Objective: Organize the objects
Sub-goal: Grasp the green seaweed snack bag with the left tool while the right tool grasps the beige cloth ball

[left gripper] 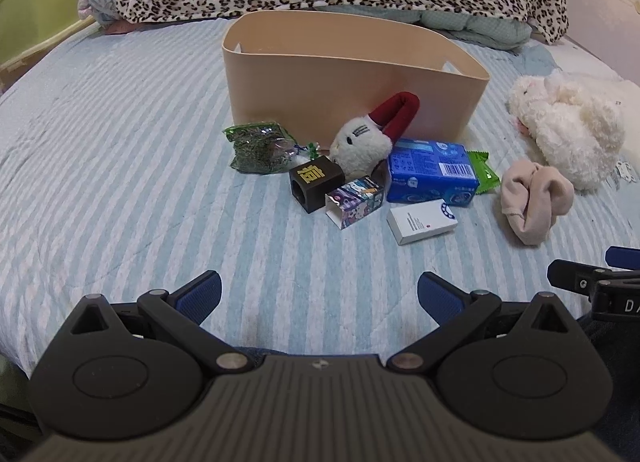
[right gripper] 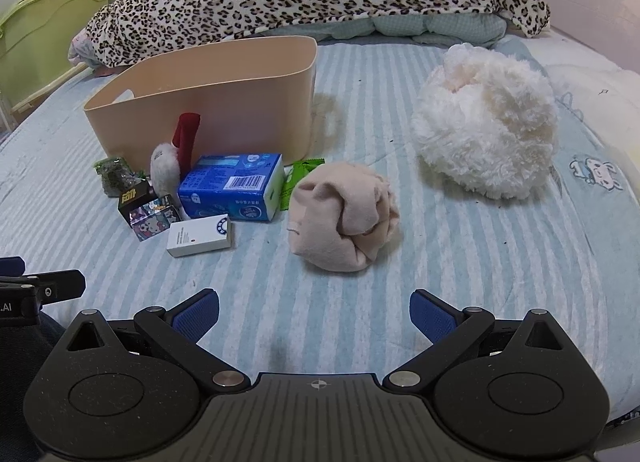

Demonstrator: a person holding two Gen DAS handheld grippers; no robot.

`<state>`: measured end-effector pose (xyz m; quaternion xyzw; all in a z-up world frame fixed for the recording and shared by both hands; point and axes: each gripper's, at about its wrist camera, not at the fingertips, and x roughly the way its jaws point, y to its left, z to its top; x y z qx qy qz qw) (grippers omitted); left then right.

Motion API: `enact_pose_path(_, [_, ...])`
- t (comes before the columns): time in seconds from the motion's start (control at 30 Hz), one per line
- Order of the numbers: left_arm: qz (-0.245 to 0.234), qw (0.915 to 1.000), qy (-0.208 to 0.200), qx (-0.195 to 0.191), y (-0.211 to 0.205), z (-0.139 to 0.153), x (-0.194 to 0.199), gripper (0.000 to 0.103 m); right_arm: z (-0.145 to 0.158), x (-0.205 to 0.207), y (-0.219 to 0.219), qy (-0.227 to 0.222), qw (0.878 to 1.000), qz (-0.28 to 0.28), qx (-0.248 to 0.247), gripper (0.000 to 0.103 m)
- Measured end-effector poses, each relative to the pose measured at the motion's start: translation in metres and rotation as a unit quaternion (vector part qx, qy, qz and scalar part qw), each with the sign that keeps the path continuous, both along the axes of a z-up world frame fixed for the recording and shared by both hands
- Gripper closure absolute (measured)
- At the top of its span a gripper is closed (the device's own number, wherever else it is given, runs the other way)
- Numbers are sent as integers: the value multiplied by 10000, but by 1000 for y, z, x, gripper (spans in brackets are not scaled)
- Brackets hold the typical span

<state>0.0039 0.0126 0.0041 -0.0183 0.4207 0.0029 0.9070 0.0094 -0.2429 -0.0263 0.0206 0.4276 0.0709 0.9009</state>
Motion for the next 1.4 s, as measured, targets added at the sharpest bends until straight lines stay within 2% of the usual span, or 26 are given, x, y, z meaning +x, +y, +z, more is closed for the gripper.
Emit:
enact_pose_path(0.3, [148,9998,-35,160,16,7,27,0,5,38,-3,-45,9999,135,-92,0])
enact_pose_path(0.47, [269,9994,-71,217,34,11,58,0,3,66,-2,-31,9993,222,-282,0])
enact_pose_path(0.6, [348,9988,-61,333,45,9,89,0,-6,91,-5,149,9991,231,-336,0])
enact_pose_path(0.83, [280,9988,98,397,66,-16,143,0,-29,125,-3,666,9966,353,-322,0])
enact_pose_path(0.97, [286,9985,228,418,78,-33,167,0,-40,139,1,869,9949,293,-427,5])
enact_pose_path(1.13, [-56,9994,273,183,86,-46,180,0,-58,151,6,1239,9911,210,-445,13])
enact_pose_path(1.23, [-119,9995,284,19,90,-51,185,0,-60,151,10,1198,9913,209,-504,15])
enact_pose_path(1.27, [-134,9995,290,-58,91,-52,186,2,-60,151,11,1164,9917,201,-512,19])
enact_pose_path(1.4, [-224,9979,312,-527,96,-53,187,29,-59,149,10,1090,9929,127,-460,32])
